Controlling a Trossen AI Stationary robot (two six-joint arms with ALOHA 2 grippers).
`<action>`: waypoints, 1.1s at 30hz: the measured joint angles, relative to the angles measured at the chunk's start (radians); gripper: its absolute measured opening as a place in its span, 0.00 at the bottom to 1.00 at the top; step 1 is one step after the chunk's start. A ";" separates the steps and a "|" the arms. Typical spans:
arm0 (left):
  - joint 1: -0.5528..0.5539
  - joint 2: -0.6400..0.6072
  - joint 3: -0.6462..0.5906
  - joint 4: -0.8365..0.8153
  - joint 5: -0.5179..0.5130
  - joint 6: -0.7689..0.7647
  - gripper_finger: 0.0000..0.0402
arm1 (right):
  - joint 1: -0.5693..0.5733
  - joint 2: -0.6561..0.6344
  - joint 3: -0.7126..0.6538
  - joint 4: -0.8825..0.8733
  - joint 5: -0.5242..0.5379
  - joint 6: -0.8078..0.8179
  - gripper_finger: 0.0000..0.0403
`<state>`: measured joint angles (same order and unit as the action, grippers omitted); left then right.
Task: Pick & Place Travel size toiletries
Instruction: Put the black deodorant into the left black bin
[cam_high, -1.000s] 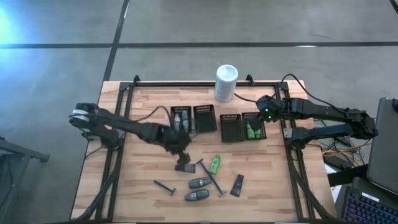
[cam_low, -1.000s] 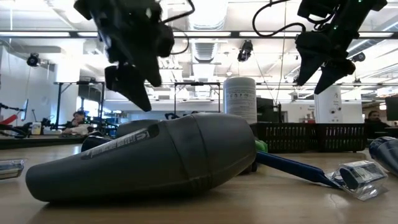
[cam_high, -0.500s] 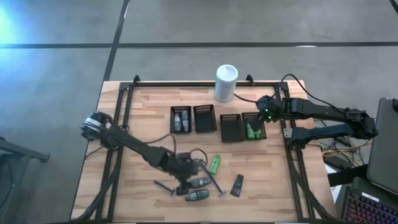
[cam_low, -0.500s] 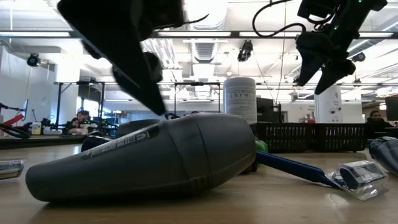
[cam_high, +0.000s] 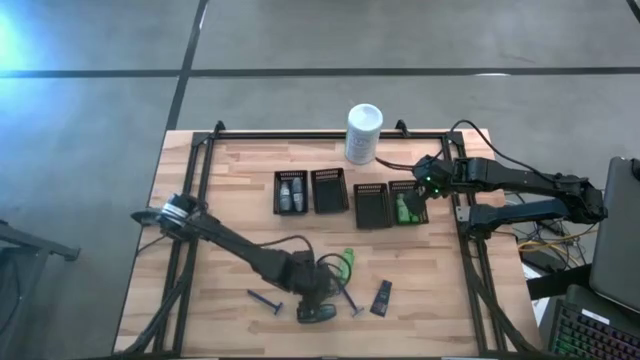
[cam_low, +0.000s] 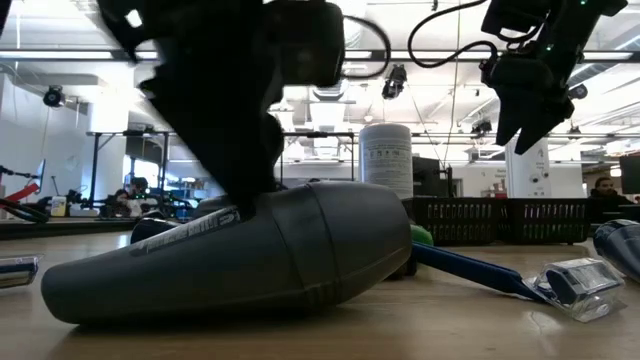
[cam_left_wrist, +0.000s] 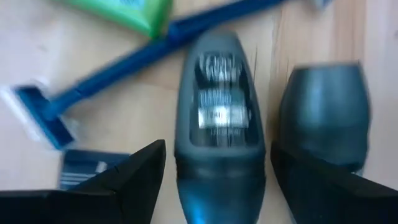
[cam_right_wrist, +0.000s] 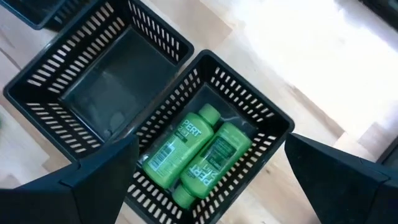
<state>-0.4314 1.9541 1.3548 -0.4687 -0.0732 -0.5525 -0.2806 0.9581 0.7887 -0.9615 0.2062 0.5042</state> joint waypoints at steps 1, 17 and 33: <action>-0.003 0.008 0.001 0.003 0.006 0.000 0.73 | 0.000 0.000 0.000 0.000 0.002 -0.008 0.99; -0.009 0.057 0.002 0.027 -0.034 -0.119 0.52 | 0.000 0.000 -0.008 -0.001 0.003 -0.056 0.99; 0.050 -0.133 0.013 -0.116 -0.266 -0.470 0.51 | 0.000 0.000 -0.008 0.012 0.002 -0.087 0.99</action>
<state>-0.3815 1.8215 1.3682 -0.5848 -0.3387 -1.0222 -0.2806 0.9581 0.7811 -0.9495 0.2085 0.4174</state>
